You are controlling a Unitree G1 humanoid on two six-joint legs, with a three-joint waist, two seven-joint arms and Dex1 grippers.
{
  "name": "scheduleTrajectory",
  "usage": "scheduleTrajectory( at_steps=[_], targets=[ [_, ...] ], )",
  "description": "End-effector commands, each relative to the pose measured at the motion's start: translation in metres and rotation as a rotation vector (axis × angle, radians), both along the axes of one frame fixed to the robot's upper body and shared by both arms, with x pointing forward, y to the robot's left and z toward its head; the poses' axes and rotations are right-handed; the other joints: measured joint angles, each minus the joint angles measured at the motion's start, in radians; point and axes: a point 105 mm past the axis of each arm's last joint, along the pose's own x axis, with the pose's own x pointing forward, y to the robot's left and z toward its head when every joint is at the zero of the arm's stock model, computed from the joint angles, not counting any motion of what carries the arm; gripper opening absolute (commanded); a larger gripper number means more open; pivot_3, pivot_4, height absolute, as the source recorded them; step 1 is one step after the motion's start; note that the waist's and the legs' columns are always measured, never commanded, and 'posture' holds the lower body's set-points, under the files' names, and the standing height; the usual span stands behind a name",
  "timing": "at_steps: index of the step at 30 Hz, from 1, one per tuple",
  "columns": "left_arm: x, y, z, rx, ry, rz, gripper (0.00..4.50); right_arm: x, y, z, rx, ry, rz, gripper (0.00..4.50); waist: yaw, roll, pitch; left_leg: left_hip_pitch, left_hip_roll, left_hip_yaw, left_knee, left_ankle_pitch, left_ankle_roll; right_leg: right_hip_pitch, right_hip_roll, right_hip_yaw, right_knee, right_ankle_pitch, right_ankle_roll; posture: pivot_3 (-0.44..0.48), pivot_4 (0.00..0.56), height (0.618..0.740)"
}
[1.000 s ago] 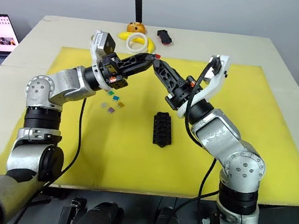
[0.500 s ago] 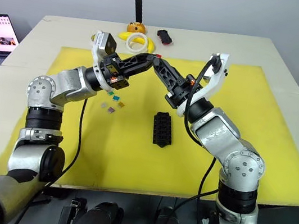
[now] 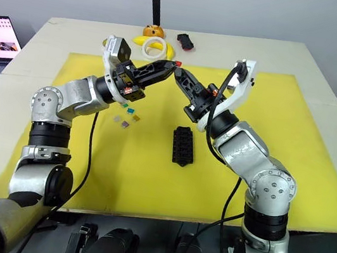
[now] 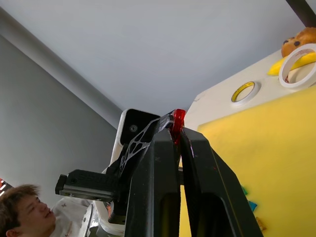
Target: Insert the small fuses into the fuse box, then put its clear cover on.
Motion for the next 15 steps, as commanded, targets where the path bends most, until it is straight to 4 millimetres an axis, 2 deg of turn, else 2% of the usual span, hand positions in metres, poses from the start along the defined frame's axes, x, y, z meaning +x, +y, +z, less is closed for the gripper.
scheduleTrajectory(
  at_steps=[1, 2, 3, 6, 10, 15],
  targets=[
    [-0.005, 0.004, 0.005, 0.005, -0.041, -0.009, 0.0, -0.012, 0.001, 0.019, 0.04, -0.067, 0.029, 0.07, 0.0, 0.0, 0.0, 0.0, 0.0, 0.0, 0.0, 0.0, 0.0, 0.0, 0.0, 0.0, 0.0, 0.0, 0.0, 0.0, 0.15, 0.74],
    [-0.006, 0.005, 0.005, 0.023, -0.055, -0.007, 0.71, -0.012, 0.0, 0.02, 0.042, -0.067, 0.029, 0.0, -0.001, 0.0, 0.0, 0.0, 0.0, 0.0, 0.0, 0.0, 0.0, 0.0, 0.0, 0.0, 0.0, 0.0, 0.0, 0.0, 0.15, 0.74],
    [-0.008, 0.011, 0.006, 0.057, -0.083, 0.003, 1.0, -0.013, -0.001, 0.022, 0.037, -0.072, 0.033, 0.0, -0.002, 0.0, 0.0, 0.0, 0.0, 0.0, 0.0, 0.0, 0.0, 0.0, 0.0, 0.0, 0.0, 0.0, 0.0, 0.0, 0.15, 0.74],
    [-0.009, 0.029, 0.009, 0.16, -0.151, 0.03, 2.49, -0.018, -0.003, 0.028, 0.008, -0.09, 0.067, 0.0, -0.006, 0.0, 0.0, 0.0, 0.0, 0.0, -0.001, 0.0, 0.0, 0.0, 0.0, 0.0, 0.0, 0.0, 0.0, 0.0, 0.15, 0.74],
    [-0.016, 0.048, 0.011, 0.315, -0.275, 0.028, 4.46, -0.028, -0.009, 0.028, -0.121, -0.118, 0.154, 0.0, -0.003, 0.0, 0.0, 0.0, 0.0, 0.001, -0.002, 0.0, 0.0, -0.001, 0.001, 0.0, 0.0, 0.0, 0.0, 0.0, 0.15, 0.74],
    [-0.046, 0.045, -0.009, 0.569, -0.558, -0.09, 4.46, -0.038, -0.02, 0.021, -0.453, -0.173, 0.309, 0.0, 0.003, 0.001, 0.001, 0.0, -0.001, 0.0, -0.001, 0.0, 0.001, 0.002, 0.0, 0.0, -0.003, 0.0, 0.0, 0.0, 0.15, 0.74]
  ],
)
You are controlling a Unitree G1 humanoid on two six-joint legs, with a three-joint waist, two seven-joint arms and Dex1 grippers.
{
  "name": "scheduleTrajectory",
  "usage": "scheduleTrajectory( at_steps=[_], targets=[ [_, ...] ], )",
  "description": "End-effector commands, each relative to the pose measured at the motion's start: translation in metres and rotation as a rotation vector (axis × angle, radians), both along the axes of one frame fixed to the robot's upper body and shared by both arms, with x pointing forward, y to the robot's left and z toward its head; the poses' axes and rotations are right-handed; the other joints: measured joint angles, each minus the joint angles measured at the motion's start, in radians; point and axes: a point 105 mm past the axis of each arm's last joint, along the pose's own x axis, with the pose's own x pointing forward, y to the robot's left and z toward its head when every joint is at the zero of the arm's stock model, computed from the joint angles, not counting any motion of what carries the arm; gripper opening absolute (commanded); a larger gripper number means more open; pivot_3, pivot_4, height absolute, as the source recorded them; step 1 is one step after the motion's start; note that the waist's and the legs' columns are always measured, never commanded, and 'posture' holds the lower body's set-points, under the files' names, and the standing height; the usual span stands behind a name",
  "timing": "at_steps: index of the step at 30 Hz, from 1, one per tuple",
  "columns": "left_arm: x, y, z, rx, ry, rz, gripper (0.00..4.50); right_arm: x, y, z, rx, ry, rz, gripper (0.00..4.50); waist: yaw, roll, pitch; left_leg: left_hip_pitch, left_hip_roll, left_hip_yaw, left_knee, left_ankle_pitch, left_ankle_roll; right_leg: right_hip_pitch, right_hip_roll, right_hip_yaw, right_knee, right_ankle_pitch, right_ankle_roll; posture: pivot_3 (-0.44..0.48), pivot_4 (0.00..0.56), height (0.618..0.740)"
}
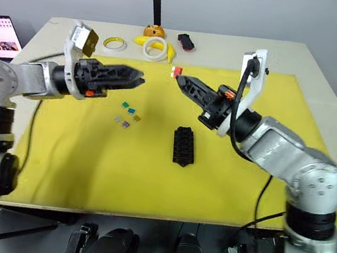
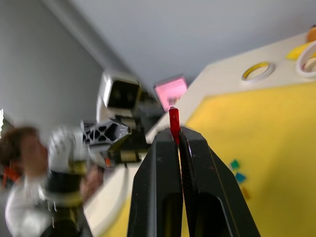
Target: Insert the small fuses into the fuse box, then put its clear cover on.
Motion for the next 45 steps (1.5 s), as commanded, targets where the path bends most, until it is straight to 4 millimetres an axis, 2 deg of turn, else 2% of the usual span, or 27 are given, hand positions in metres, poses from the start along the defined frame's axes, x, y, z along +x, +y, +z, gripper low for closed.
scheduleTrajectory(
  at_steps=[1, 5, 7, 12, 16, 31, 45],
  targets=[
    [-0.025, -0.011, -0.018, 0.175, -0.215, -0.156, 4.46, -0.014, -0.003, 0.006, -0.182, -0.08, 0.144, 0.0, -0.001, 0.0, 0.0, 0.001, 0.0, 0.0, 0.0, 0.0, 0.0, 0.001, 0.0, 0.0, 0.0, 0.0, 0.0, 0.0, 0.15, 0.74],
    [-0.04, -0.014, -0.054, 0.37, -0.459, -0.274, 4.49, -0.018, -0.005, 0.0, -0.432, -0.149, 0.256, 0.0, -0.002, 0.001, 0.0, 0.001, 0.004, 0.002, -0.002, 0.0, 0.0, 0.001, 0.002, 0.0, -0.005, 0.0, 0.0, 0.0, 0.15, 0.74],
    [-0.045, -0.017, -0.065, 0.402, -0.56, -0.307, 4.49, -0.021, -0.006, -0.009, -0.577, -0.192, 0.334, 0.0, 0.0, 0.001, 0.001, 0.0, 0.005, 0.003, -0.003, -0.001, 0.001, 0.001, 0.002, 0.0, -0.008, 0.0, 0.0, 0.0, 0.15, 0.74],
    [-0.043, -0.026, -0.079, 0.393, -0.675, -0.288, 4.49, -0.02, -0.013, -0.042, -0.83, -0.298, 0.479, 0.0, 0.005, 0.001, 0.002, -0.002, 0.005, 0.002, 0.001, -0.002, 0.003, 0.002, 0.001, -0.003, -0.01, 0.0, 0.001, 0.0, 0.15, 0.74],
    [-0.039, -0.034, -0.087, 0.395, -0.718, -0.264, 4.49, -0.011, -0.015, -0.065, -0.989, -0.385, 0.53, 0.0, 0.003, 0.001, 0.002, -0.004, 0.004, 0.003, 0.002, -0.002, 0.004, 0.002, 0.0, -0.003, -0.01, 0.001, 0.002, 0.0, 0.15, 0.74],
    [-0.031, -0.052, -0.104, 0.389, -0.758, -0.233, 4.49, 0.011, -0.016, -0.088, -1.21, -0.442, 0.576, 0.0, 0.005, 0.001, 0.002, -0.004, 0.004, 0.002, 0.002, -0.002, 0.003, 0.001, 0.0, -0.004, -0.01, 0.001, 0.002, 0.0, 0.15, 0.74],
    [-0.034, -0.057, -0.105, 0.375, -0.767, -0.242, 4.49, 0.013, -0.02, -0.095, -1.238, -0.42, 0.584, 0.0, 0.005, 0.001, 0.002, -0.004, 0.004, 0.002, 0.002, -0.002, 0.003, 0.001, 0.0, -0.004, -0.01, 0.001, 0.002, 0.0, 0.15, 0.74]
  ],
)
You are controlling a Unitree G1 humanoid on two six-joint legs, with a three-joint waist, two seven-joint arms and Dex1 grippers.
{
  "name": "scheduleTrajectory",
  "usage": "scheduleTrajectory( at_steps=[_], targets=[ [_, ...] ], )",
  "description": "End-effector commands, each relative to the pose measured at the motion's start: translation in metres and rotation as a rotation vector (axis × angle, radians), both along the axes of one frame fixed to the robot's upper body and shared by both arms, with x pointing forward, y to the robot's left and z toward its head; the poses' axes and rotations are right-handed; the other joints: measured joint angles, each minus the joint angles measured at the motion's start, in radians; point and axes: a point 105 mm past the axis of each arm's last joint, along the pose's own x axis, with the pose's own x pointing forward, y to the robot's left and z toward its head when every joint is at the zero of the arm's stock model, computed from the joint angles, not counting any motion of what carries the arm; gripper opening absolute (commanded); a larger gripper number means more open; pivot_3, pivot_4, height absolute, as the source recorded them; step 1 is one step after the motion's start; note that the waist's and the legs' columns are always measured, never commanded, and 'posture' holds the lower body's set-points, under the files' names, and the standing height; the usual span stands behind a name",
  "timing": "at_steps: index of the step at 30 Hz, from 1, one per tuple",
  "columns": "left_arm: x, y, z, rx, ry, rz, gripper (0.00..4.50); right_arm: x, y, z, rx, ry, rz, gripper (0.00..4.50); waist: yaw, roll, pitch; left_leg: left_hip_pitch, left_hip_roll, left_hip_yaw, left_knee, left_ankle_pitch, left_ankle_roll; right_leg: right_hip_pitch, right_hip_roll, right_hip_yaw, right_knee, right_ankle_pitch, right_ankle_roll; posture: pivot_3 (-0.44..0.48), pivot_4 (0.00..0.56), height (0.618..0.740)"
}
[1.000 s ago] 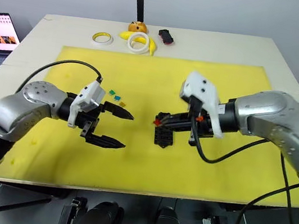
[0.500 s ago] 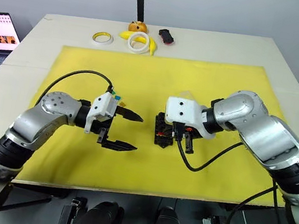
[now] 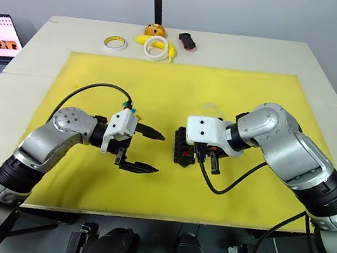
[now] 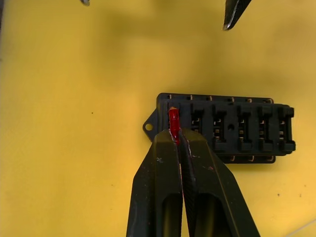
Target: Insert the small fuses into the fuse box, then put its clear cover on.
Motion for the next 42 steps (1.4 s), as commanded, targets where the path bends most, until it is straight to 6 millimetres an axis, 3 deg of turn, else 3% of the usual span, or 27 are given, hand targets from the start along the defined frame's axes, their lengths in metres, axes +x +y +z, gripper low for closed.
scheduleTrajectory(
  at_steps=[1, 17, 42],
  targets=[
    [-0.004, -0.003, 0.007, -0.02, -0.041, -0.019, 4.49, 0.002, 0.001, 0.008, 0.014, -0.036, 0.007, 0.0, -0.001, 0.0, 0.0, 0.0, 0.0, 0.0, 0.0, 0.0, 0.0, 0.0, 0.0, 0.0, 0.0, 0.0, 0.0, 0.0, 0.15, 0.74],
    [-0.005, -0.007, 0.008, -0.029, -0.044, -0.025, 4.49, 0.002, 0.004, 0.014, 0.026, -0.034, -0.003, 0.0, -0.001, 0.0, 0.0, 0.0, 0.0, 0.0, 0.0, 0.0, 0.0, 0.0, 0.0, 0.0, 0.0, 0.0, 0.0, 0.0, 0.15, 0.74],
    [-0.004, -0.012, 0.008, -0.035, -0.064, -0.02, 4.49, 0.005, -0.001, -0.001, -0.002, -0.013, -0.032, 0.0, -0.001, 0.0, 0.0, 0.0, 0.0, 0.0, 0.0, 0.0, 0.0, 0.0, 0.0, 0.0, 0.0, 0.0, 0.0, 0.0, 0.15, 0.74]
  ],
)
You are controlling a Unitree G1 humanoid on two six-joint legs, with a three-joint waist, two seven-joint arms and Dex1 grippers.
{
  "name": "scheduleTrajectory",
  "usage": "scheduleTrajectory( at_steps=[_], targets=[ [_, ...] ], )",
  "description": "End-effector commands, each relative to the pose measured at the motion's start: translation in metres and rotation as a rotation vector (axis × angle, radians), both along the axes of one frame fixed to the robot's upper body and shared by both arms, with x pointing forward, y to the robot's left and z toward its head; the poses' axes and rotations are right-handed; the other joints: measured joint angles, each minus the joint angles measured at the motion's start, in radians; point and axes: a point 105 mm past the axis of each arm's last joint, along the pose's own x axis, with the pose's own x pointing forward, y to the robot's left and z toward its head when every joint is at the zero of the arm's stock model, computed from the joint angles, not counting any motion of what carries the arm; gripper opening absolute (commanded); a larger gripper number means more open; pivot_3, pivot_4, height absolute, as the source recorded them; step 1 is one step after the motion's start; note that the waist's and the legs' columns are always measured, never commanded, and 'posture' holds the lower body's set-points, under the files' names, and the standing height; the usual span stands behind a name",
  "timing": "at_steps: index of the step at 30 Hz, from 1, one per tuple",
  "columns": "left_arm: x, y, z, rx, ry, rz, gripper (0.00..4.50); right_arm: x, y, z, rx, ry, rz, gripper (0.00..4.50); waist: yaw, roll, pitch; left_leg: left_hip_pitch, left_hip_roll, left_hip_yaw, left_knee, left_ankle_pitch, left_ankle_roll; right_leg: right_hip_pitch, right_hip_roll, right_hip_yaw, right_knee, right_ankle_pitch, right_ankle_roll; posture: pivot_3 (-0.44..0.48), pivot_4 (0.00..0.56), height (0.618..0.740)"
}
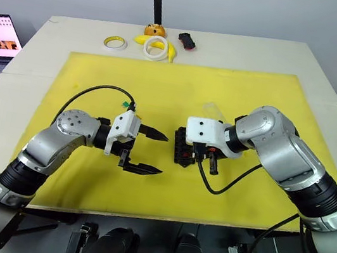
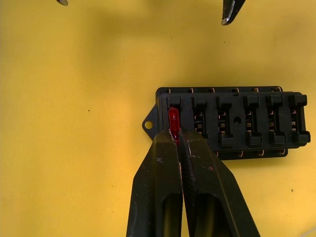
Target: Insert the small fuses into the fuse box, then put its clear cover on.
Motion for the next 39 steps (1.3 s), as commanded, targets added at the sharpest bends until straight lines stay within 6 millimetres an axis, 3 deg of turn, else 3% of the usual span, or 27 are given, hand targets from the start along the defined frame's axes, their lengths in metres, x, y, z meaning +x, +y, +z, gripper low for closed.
scheduleTrajectory(
  at_steps=[1, 15, 39],
  targets=[
    [-0.003, -0.005, 0.01, -0.019, -0.057, -0.022, 4.49, 0.002, 0.0, 0.006, -0.004, -0.032, 0.006, 0.0, 0.0, 0.0, 0.0, 0.0, 0.0, 0.0, 0.0, 0.0, 0.0, 0.0, 0.0, 0.0, 0.0, 0.0, 0.0, 0.0, 0.15, 0.74],
    [-0.004, -0.007, 0.006, -0.011, -0.067, -0.028, 4.49, 0.004, 0.001, -0.002, -0.015, -0.026, -0.01, 0.0, -0.001, 0.0, 0.0, 0.0, 0.0, 0.0, 0.0, 0.0, 0.0, 0.0, 0.0, 0.0, 0.0, 0.0, 0.0, 0.0, 0.15, 0.74],
    [0.011, -0.014, -0.009, 0.039, -0.11, 0.011, 4.49, 0.008, 0.014, 0.01, -0.138, -0.05, 0.043, 0.0, -0.002, 0.0, 0.0, 0.001, 0.0, 0.0, 0.0, 0.0, 0.0, 0.0, 0.0, 0.0, 0.001, 0.0, 0.0, 0.0, 0.15, 0.74]
  ],
)
